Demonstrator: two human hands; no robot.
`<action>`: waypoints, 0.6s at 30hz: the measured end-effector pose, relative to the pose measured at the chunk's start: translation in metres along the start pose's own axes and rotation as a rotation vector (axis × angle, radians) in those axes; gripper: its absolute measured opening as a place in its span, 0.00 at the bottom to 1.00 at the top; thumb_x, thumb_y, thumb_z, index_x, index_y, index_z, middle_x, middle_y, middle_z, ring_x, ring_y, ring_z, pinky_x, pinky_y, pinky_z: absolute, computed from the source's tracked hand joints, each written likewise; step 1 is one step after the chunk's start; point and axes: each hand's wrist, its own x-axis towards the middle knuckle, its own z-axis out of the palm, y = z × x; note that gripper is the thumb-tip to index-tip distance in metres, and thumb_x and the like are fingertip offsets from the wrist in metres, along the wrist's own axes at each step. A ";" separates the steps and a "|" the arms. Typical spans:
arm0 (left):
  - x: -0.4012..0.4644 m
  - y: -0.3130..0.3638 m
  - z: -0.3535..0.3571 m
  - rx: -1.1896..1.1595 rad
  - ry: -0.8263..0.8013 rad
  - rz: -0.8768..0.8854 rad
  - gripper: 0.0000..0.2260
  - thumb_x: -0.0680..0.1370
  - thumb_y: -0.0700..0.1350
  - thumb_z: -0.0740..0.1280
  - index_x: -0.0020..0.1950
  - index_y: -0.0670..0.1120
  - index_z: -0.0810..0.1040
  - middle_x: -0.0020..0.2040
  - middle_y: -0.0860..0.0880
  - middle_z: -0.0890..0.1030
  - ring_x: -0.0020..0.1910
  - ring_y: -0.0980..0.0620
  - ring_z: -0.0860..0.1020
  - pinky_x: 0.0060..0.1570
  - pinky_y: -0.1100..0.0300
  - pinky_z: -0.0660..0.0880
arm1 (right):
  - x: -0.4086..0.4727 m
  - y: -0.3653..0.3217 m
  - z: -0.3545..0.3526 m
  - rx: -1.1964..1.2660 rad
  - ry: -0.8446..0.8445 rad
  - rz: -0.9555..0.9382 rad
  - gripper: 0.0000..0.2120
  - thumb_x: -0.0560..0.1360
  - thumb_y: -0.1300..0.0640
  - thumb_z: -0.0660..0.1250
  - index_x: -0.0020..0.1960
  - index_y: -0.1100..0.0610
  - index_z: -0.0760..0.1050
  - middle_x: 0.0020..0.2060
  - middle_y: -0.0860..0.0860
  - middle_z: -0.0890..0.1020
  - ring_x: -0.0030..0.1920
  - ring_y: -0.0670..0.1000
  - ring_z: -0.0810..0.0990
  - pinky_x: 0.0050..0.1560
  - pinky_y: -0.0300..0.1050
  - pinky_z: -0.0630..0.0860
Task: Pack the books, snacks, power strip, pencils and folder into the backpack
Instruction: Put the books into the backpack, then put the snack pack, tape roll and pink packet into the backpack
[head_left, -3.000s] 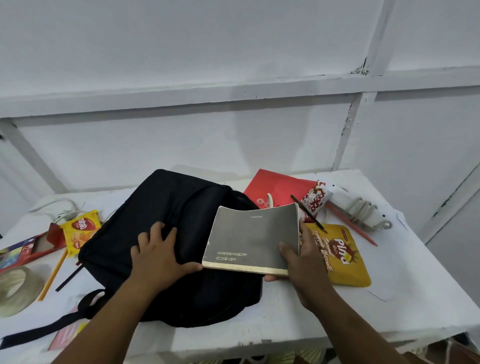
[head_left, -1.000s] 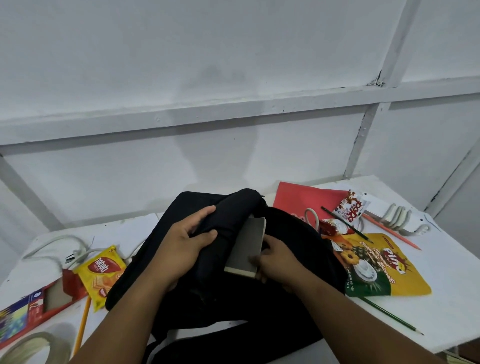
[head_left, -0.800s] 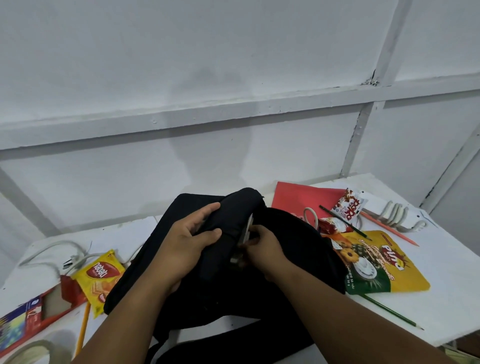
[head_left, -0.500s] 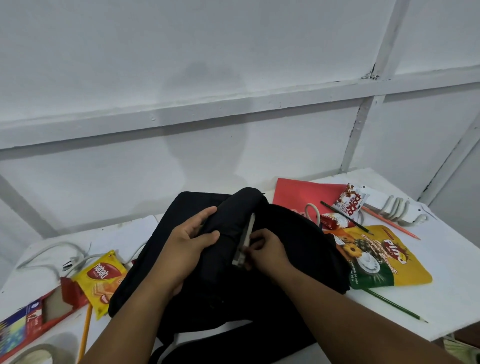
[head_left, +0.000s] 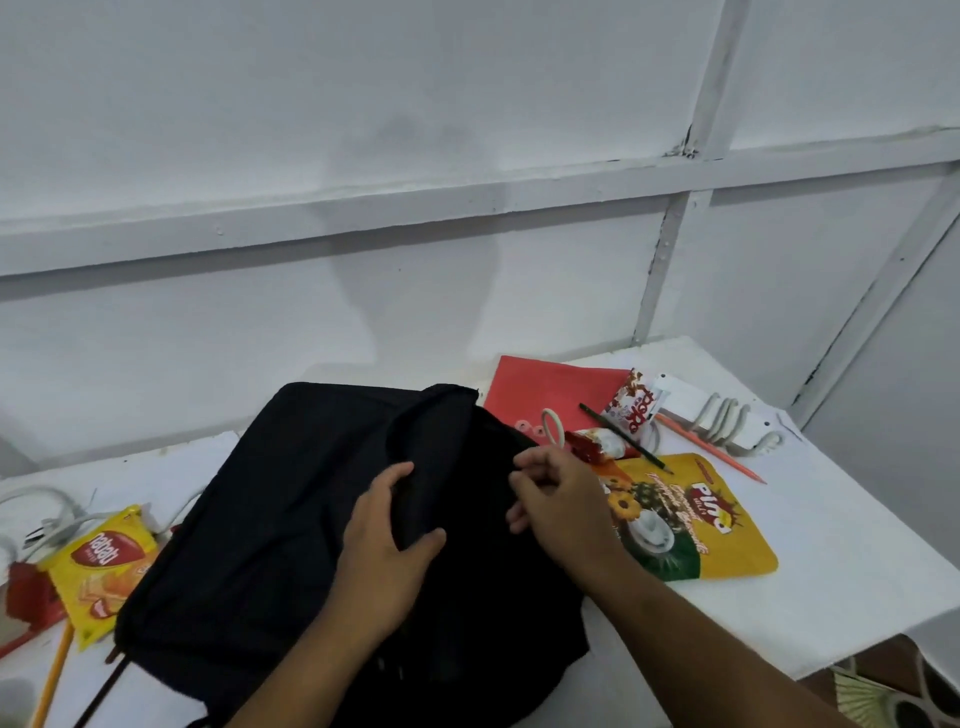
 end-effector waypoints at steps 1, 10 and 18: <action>-0.006 -0.001 0.020 0.153 0.020 0.021 0.30 0.75 0.51 0.72 0.70 0.68 0.62 0.68 0.61 0.63 0.65 0.55 0.66 0.66 0.51 0.65 | 0.000 0.002 -0.015 0.001 0.045 -0.039 0.05 0.78 0.65 0.67 0.50 0.55 0.76 0.37 0.52 0.82 0.30 0.52 0.83 0.32 0.43 0.81; -0.029 -0.002 0.123 0.818 0.103 0.076 0.28 0.77 0.68 0.52 0.71 0.58 0.74 0.70 0.41 0.68 0.64 0.37 0.68 0.61 0.36 0.66 | 0.020 0.073 -0.135 -0.455 0.117 -0.095 0.21 0.70 0.53 0.76 0.61 0.50 0.74 0.54 0.44 0.74 0.57 0.47 0.75 0.56 0.43 0.73; -0.031 0.000 0.132 0.965 0.103 0.050 0.31 0.76 0.70 0.51 0.69 0.56 0.76 0.70 0.39 0.69 0.65 0.35 0.69 0.62 0.37 0.64 | 0.014 0.124 -0.185 -0.827 -0.049 0.266 0.58 0.62 0.21 0.65 0.78 0.53 0.48 0.77 0.55 0.58 0.77 0.59 0.55 0.74 0.60 0.58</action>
